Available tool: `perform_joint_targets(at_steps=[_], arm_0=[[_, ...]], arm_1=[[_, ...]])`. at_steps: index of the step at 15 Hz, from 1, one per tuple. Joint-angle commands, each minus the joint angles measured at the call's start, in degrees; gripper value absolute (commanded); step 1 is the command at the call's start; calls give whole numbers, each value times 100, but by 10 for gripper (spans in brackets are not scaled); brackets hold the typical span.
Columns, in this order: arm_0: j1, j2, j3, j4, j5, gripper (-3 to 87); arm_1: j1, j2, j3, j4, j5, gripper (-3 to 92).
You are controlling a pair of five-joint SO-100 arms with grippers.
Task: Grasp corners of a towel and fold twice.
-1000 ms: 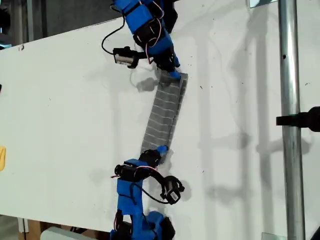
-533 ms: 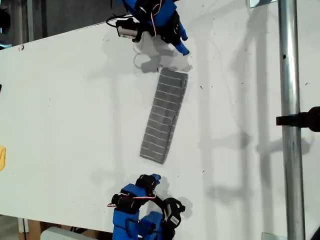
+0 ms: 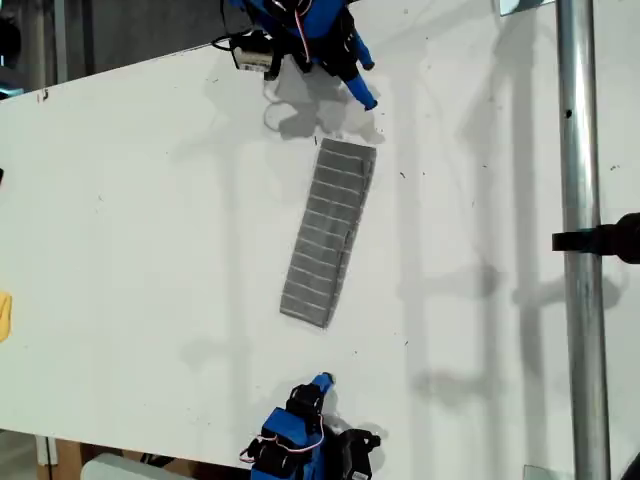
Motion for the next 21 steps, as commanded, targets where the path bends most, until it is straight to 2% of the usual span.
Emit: perform_joint_targets(at_steps=[1, 2, 3, 4, 8, 11, 13, 15, 18, 21], arm_0=[[79, 870, 404, -18, -26, -26], [70, 1600, 721, 220, -18, -26], [35, 2522, 914, 826, -35, -26], [-18, 2883, 896, 1046, 202, -26], [-114, 2839, 896, 1028, 255, -26], [-105, 2848, 896, 1028, 264, -26], [-114, 2865, 896, 1028, 281, -26], [-123, 2874, 896, 1028, 308, -26], [-114, 2892, 896, 1028, 343, -26], [-105, 2892, 896, 1028, 369, -26]], arm_1=[[923, -211, 70, -589, -914, 390], [1354, -501, 70, -949, -1318, 402], [1775, -896, 62, -1371, -1652, 411], [2083, -1283, 26, -1652, -1828, 415], [2522, -3234, -316, -2241, -1099, 421], [2733, -4790, -352, -3771, -835, 410], [3190, -6126, -914, -4526, -1178, 408], [3322, -6354, -1178, -4597, -1441, 371], [3551, -5792, -1011, -4500, -1916, 238], [3990, -5168, -853, -3876, -2338, 233]])
